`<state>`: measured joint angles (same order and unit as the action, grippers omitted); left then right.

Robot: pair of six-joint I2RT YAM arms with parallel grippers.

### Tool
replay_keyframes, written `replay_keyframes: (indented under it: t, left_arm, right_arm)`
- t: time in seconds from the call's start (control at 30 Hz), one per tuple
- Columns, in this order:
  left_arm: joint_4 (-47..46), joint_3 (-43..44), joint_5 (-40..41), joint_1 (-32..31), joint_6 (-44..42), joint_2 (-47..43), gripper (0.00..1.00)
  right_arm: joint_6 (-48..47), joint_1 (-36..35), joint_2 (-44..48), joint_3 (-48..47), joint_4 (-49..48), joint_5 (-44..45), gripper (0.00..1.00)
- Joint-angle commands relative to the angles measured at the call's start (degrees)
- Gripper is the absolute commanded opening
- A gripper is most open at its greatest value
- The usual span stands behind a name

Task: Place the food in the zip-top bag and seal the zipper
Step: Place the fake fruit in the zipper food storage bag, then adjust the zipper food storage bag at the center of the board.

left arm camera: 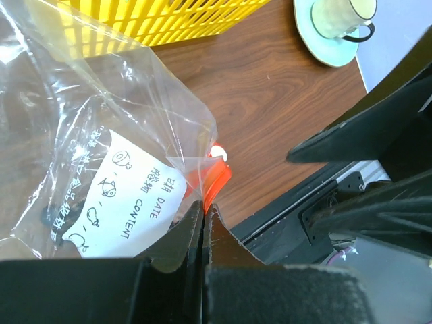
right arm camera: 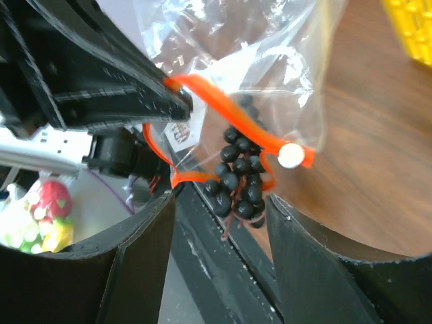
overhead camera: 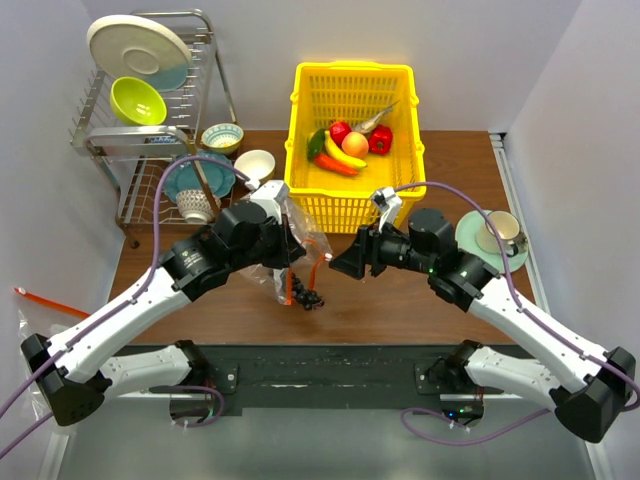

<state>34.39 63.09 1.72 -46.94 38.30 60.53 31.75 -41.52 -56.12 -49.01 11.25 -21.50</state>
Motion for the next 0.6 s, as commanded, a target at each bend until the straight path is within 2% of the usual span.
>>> replay_keyframes:
  t: [0.0,0.23,0.37,0.57]
  left_arm:
    - [-2.6,-0.1,-0.6,0.3,-0.9,-0.2,0.00]
    - [-3.2,-1.0,-0.9,0.2,-1.0,-0.1,0.00]
    - [-4.9,-4.2,-1.4,0.2,-0.2,-0.5,0.00]
    - [-7.0,-5.9,-3.2,0.2,0.9,-0.6,0.00]
  right_arm:
    - [-3.6,-0.2,-0.9,-4.8,11.8,6.8,0.59]
    - [-1.9,-0.6,0.0,2.3,9.7,7.2,0.63]
    - [-0.3,-0.7,1.8,8.8,7.7,6.0,0.74]
    - [3.8,-0.8,7.9,17.1,2.8,6.8,0.75]
